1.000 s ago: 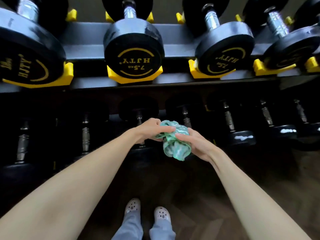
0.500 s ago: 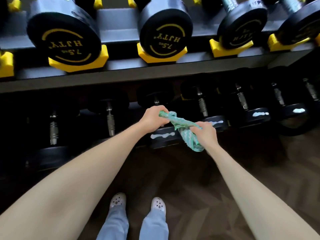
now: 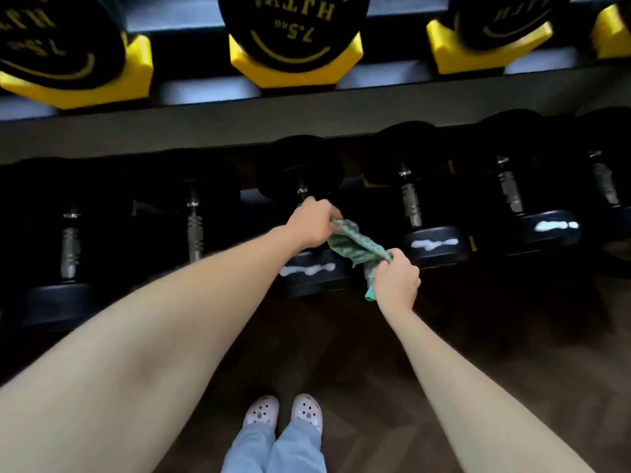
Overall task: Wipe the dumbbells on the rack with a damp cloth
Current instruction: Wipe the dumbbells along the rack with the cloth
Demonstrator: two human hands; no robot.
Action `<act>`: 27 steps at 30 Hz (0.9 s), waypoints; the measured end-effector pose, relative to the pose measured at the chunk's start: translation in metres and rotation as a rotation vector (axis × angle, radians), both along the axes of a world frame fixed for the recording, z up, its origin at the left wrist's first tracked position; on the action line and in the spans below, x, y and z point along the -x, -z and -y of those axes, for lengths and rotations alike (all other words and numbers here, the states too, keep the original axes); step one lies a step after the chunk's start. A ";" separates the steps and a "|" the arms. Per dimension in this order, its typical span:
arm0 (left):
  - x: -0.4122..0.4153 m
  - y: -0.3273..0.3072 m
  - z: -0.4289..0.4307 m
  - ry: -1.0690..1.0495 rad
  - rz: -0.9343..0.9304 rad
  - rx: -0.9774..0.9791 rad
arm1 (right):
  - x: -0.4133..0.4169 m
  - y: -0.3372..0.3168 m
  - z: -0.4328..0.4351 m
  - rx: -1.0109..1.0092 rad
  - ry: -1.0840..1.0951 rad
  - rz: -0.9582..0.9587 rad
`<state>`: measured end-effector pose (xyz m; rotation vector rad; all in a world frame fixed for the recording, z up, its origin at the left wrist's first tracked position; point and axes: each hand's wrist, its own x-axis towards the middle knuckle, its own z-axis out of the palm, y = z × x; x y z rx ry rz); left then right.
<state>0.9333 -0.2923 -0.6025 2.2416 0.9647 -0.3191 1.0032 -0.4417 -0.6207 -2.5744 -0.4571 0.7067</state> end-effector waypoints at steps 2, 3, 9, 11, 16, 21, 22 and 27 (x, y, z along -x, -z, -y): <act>-0.004 0.001 0.000 0.027 0.013 -0.034 | 0.001 0.007 -0.005 -0.035 0.007 -0.130; -0.005 0.001 0.001 0.050 0.019 -0.039 | 0.003 0.010 -0.007 -0.039 -0.013 -0.185; 0.023 0.004 -0.008 0.026 -0.043 0.061 | 0.015 0.010 -0.009 -0.059 -0.027 -0.292; 0.032 0.002 -0.014 0.012 -0.051 0.088 | 0.022 0.006 -0.013 -0.041 -0.069 -0.257; 0.061 0.004 -0.020 -0.044 -0.090 0.129 | 0.045 -0.007 -0.021 -0.007 -0.279 -0.094; 0.092 0.014 -0.010 -0.184 -0.136 0.161 | 0.072 -0.019 -0.024 0.157 -0.571 0.160; 0.095 0.012 -0.008 -0.203 -0.139 0.175 | 0.075 -0.019 -0.024 0.175 -0.585 0.169; 0.107 0.016 0.006 -0.297 -0.167 0.291 | 0.085 -0.028 -0.024 0.317 -0.779 0.270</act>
